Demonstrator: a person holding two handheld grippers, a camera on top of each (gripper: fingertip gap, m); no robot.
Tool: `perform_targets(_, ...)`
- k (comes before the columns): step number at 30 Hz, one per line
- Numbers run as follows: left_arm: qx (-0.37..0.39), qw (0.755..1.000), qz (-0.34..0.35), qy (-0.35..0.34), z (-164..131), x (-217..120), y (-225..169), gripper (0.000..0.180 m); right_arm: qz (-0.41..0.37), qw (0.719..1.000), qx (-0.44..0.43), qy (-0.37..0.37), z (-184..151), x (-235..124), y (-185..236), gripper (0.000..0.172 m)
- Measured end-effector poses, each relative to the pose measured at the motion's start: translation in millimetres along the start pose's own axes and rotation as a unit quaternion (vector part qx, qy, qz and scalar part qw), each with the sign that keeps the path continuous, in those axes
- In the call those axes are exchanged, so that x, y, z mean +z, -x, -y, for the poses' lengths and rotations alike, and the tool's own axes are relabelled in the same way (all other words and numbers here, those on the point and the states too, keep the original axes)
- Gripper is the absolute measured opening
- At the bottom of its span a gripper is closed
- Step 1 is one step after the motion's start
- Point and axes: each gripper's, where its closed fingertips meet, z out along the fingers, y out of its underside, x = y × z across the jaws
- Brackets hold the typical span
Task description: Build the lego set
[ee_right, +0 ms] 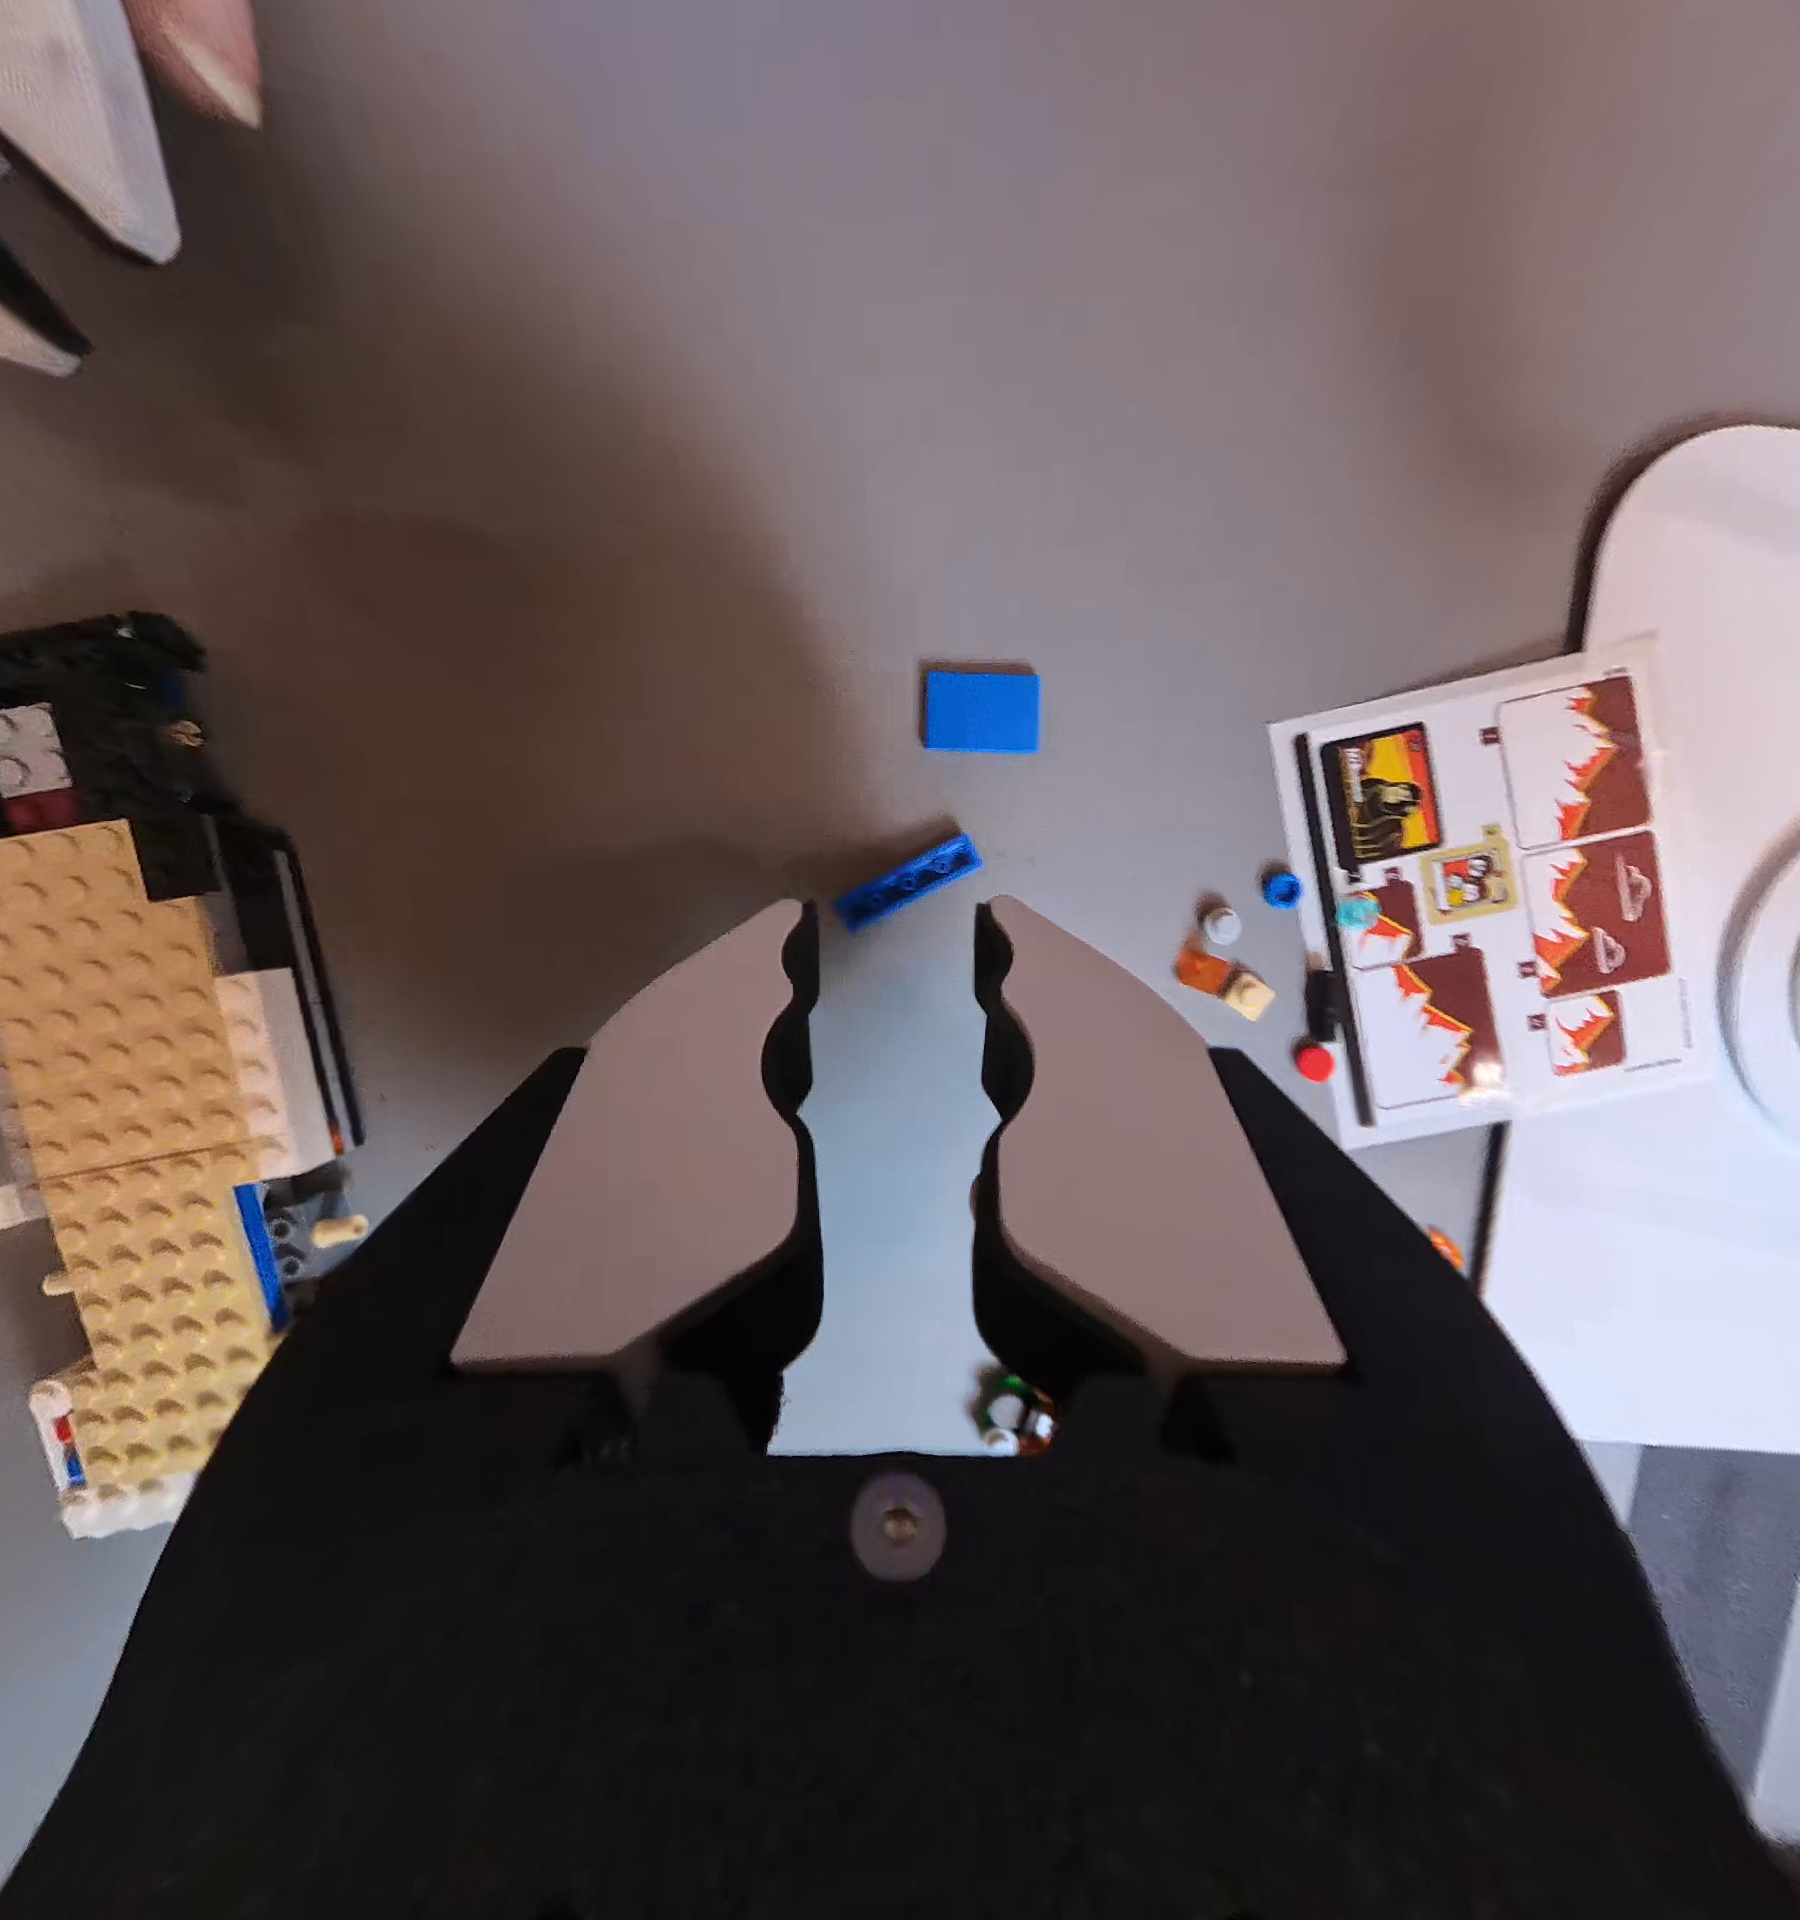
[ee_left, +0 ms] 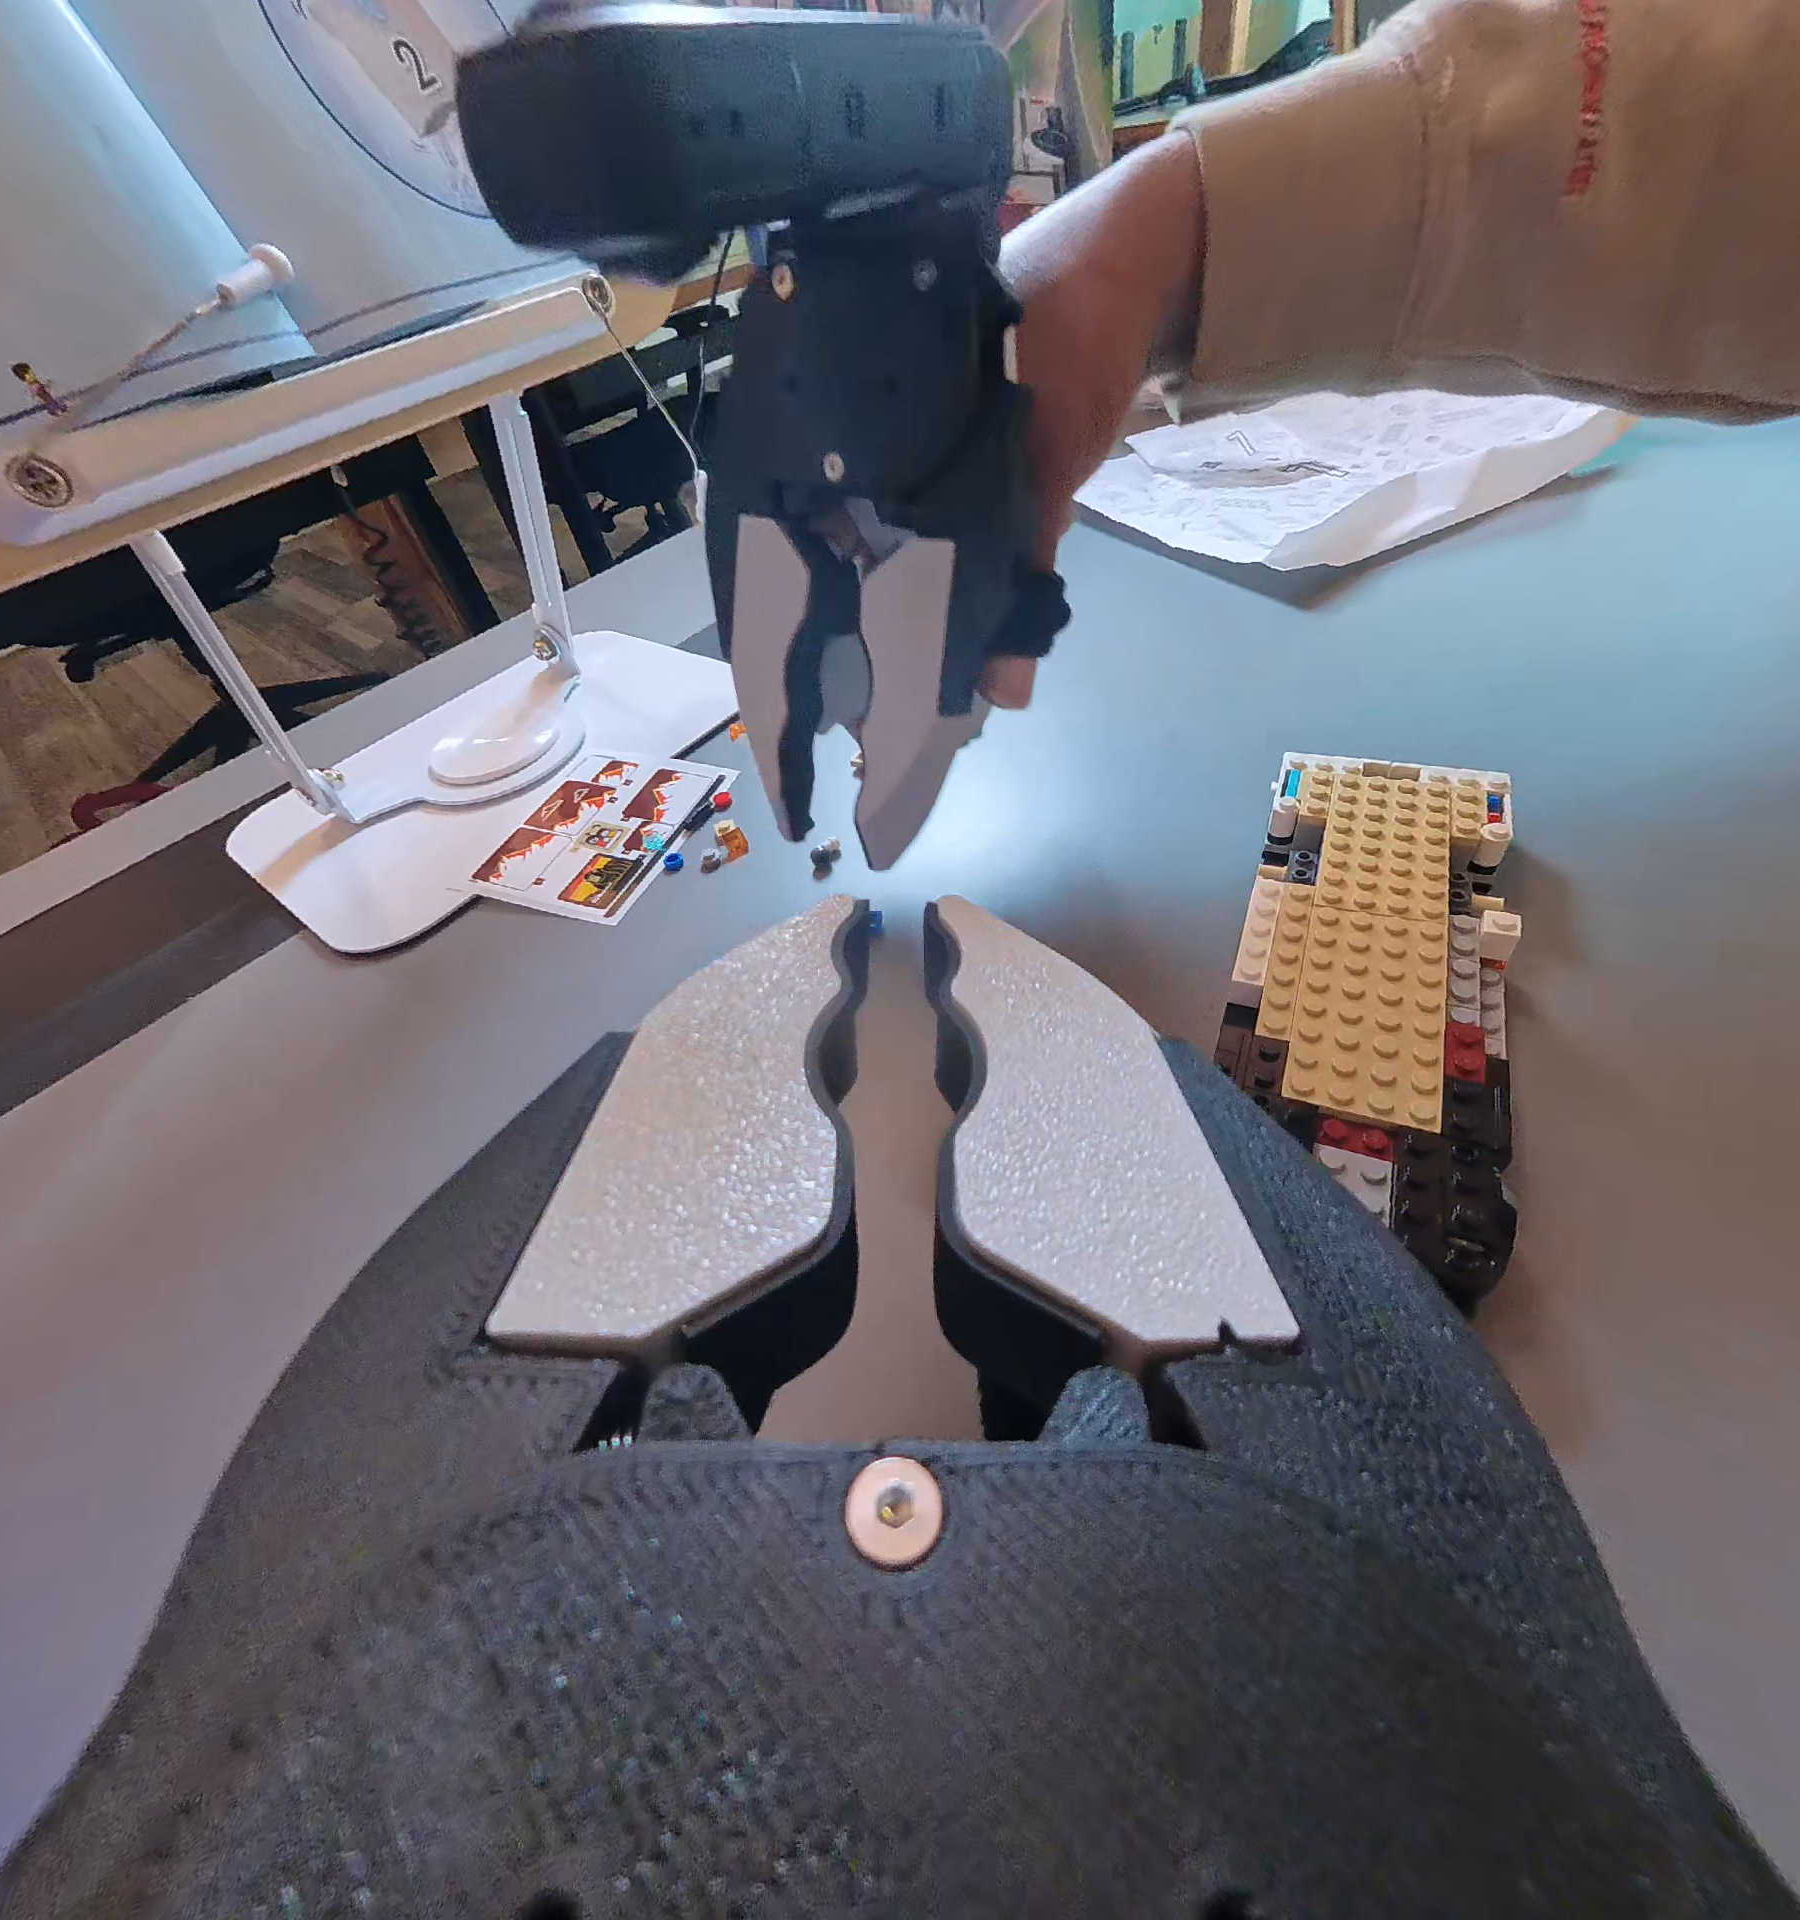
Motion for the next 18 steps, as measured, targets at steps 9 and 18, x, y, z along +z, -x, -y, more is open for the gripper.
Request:
perform_targets(9, 0.018, 1.000, 0.008, 0.007, -2, -1, 0, 0.009, -0.011, 0.999, 0.001, 0.041, 4, 23, -7, 0.020)
perform_targets(18, 0.017, 1.000, 0.004, 0.001, 0, -1, -2, 0.010, -0.118, 0.978, 0.016, -0.170, 42, -50, 14, 0.028)
